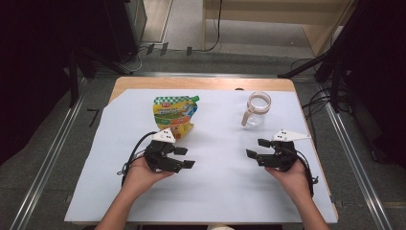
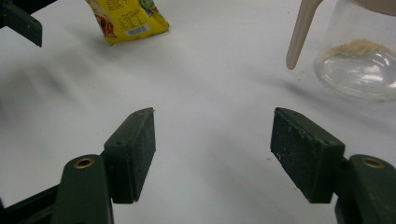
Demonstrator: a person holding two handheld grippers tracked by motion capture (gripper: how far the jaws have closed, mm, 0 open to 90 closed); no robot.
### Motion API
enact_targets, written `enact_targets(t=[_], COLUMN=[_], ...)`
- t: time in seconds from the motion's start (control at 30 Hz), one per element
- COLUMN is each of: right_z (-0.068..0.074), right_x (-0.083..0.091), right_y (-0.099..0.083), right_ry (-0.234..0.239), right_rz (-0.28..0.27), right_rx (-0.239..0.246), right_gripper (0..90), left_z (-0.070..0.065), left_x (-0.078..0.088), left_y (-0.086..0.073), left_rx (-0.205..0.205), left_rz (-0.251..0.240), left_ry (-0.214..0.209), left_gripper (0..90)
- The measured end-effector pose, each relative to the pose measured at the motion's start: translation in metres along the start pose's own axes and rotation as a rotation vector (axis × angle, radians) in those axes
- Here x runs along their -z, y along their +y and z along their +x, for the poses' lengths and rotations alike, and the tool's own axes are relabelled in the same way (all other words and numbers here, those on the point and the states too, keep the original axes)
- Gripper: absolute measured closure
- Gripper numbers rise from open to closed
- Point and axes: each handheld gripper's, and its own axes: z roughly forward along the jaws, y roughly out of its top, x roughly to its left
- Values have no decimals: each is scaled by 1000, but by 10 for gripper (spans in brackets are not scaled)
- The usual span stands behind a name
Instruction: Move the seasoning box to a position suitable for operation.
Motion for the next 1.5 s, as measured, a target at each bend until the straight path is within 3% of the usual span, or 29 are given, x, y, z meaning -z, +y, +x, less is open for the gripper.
enact_targets(t=[0.23, 0.5, 0.63, 0.93, 1.13, 1.27, 1.37, 1.5], right_z=[-1, -10, -13, -17, -27, -33, -36, -45], right_x=[-3, -8, -9, -14, -16, -19, -20, -25], right_y=[1, 3, 2, 5, 7, 11, 16, 21], right_ry=[-14, -35, -51, -72, -99, -108, -116, -123], right_rz=[4, 9, 21, 27, -4, 21, 9, 49], right_rx=[11, -12, -31, -20, -40, -48, -54, -76], right_gripper=[327, 328, 327, 353, 367, 366, 374, 344], left_z=[0, -1, 0, 2, 2, 0, -1, -1], left_x=[0, 2, 3, 11, 14, 12, 11, 11], left_y=[-1, -1, -1, -4, -6, -6, -6, -6], left_rx=[-13, -18, -10, 14, 13, -1, -5, -6], left_rz=[6, 1, 6, -16, -15, -14, -15, -12], left_ry=[19, 14, 27, 39, 50, 49, 43, 44], left_gripper=[403, 408, 404, 400, 400, 407, 408, 408])
